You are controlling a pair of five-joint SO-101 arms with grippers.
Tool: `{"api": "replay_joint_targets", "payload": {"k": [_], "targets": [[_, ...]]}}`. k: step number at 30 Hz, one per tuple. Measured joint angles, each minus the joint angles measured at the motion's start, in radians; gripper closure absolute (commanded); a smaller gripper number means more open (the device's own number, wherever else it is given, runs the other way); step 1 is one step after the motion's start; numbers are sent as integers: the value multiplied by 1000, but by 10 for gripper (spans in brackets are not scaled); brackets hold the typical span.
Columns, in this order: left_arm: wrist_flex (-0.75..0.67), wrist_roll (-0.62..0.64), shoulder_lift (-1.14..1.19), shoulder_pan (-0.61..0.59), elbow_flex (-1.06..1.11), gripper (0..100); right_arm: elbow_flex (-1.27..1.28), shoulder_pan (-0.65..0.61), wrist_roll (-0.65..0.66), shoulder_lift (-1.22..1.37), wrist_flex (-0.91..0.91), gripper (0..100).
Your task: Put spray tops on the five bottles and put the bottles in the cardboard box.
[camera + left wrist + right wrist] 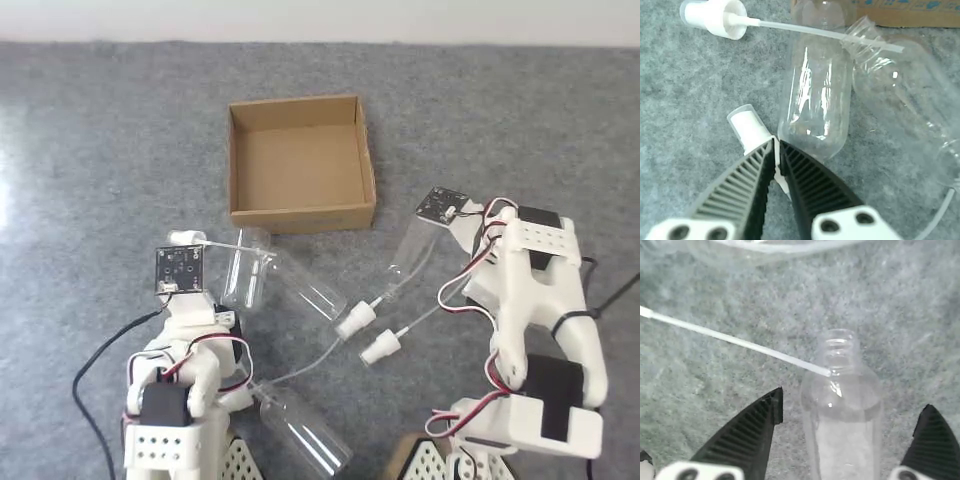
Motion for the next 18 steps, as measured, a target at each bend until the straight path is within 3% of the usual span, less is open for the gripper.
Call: {"api": "replay_joint_targets", "payload": {"k": [3, 9, 18], "targets": [[0, 0, 0, 0, 0, 987, 0, 0, 0, 0, 0, 640], [0, 0, 0, 0, 0, 987, 0, 0, 0, 0, 0, 796], [0, 0, 0, 0, 0, 987, 0, 0, 0, 0, 0, 913]]}}
